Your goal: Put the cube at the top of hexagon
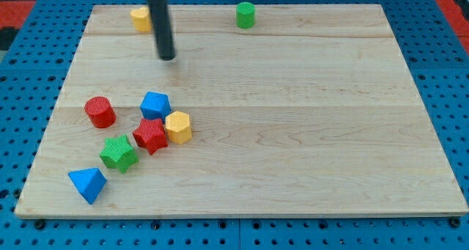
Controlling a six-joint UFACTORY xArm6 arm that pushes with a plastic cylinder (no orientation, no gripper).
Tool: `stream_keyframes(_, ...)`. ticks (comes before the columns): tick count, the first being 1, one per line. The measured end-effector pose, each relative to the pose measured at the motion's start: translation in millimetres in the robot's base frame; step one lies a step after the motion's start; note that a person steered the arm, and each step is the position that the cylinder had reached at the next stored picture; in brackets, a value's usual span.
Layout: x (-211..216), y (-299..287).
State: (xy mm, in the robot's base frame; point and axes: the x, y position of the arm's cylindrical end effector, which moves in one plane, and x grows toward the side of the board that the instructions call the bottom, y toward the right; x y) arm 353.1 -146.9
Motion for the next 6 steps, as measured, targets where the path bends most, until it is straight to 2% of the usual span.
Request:
stream_keyframes(1,45.3,-36.9)
stream_keyframes(2,67.2,-28.4)
stream_keyframes(3,79.9,-3.2)
stream_keyframes(4,80.6,-25.7)
stream_keyframes(5,88.3,21.1)
stream_keyframes(6,72.4,85.6)
